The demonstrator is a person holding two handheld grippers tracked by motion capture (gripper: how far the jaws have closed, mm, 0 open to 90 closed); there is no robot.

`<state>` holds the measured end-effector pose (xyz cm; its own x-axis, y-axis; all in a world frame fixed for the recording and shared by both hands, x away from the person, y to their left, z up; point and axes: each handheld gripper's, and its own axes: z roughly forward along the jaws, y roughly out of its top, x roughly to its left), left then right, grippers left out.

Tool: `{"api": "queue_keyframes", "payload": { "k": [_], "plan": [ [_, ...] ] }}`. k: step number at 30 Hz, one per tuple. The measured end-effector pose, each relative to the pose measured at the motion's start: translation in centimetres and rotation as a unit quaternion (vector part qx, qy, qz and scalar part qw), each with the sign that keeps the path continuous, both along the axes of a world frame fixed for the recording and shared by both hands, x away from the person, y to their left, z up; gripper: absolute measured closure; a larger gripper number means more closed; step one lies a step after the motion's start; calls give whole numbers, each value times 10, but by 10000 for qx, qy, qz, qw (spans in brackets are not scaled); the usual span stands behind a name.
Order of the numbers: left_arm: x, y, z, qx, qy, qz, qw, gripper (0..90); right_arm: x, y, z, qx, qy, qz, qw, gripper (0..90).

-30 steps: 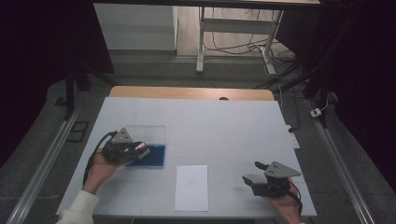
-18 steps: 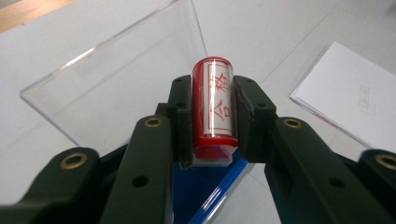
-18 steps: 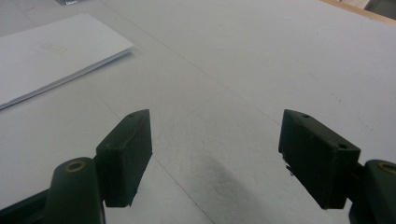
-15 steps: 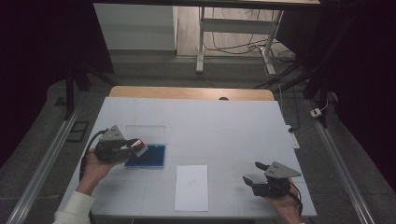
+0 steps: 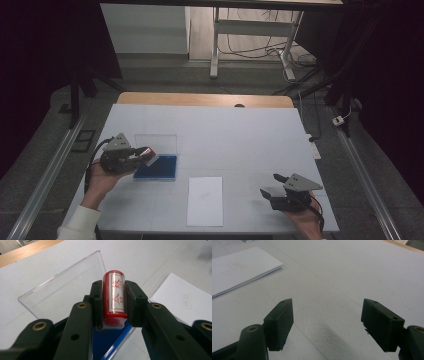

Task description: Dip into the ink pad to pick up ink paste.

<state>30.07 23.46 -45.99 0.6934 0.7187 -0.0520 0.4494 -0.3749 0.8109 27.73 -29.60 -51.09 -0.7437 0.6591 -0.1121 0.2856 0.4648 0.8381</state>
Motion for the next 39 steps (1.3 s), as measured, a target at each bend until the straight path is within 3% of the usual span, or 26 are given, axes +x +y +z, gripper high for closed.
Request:
{"api": "queue_keyframes", "payload": {
  "k": [11,22,39],
  "plan": [
    [0,-3,0,8,-11,29,10000,697,-1,-1,1,41,-35,-25,10000,254],
    [8,-13,-17,533,156,50,9984,698,-1,-1,1,0,-11,-42,10000,255],
    [14,-19,-28,756,414,95,9962,701,-1,-2,0,-24,33,-45,10000,255]
  ]
}}
